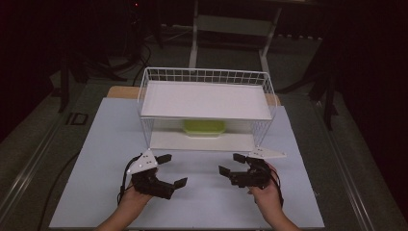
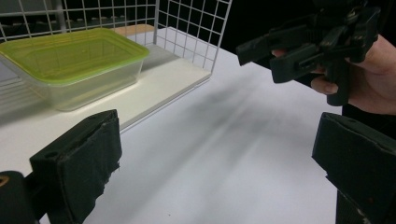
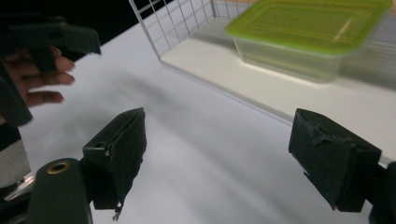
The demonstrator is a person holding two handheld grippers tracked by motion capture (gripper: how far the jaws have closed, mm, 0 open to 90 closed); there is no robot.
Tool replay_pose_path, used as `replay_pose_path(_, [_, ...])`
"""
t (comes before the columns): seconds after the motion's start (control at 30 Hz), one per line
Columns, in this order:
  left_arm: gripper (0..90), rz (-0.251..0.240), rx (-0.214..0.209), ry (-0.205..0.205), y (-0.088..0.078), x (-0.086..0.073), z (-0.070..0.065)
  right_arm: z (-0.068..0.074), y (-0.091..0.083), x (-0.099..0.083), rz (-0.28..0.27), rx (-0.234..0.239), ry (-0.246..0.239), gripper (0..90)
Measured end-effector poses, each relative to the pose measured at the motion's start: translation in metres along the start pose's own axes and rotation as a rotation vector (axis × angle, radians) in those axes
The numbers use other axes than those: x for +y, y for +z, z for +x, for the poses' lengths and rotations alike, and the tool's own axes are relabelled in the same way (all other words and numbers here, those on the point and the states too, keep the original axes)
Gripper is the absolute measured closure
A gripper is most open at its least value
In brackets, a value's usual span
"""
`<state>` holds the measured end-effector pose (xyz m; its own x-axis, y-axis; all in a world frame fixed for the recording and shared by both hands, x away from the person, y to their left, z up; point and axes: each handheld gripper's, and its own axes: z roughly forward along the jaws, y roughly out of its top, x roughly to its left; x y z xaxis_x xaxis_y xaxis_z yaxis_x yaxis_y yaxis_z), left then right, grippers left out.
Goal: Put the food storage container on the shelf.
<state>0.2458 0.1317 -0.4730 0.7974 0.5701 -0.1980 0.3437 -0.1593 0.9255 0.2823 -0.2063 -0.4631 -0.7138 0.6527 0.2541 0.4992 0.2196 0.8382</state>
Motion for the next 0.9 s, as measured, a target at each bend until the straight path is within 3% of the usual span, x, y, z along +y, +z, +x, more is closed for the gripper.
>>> replay_pose_path(0.4, [1.9, -0.002, 0.007, -0.014, 0.001, -0.014, -0.001, -0.014, -0.016, -0.025, 0.025, -0.020, 0.037, 19.3])
replay_pose_path(0.63, [1.9, -0.014, 0.029, -0.021, 0.000, -0.020, 0.003, -0.021, -0.018, -0.030, 0.033, -0.050, 0.024, 19.3])
replay_pose_path(0.9, [1.9, 0.004, 0.028, -0.031, 0.003, -0.025, 0.006, -0.027, -0.020, -0.032, 0.028, -0.046, 0.032, 19.2])
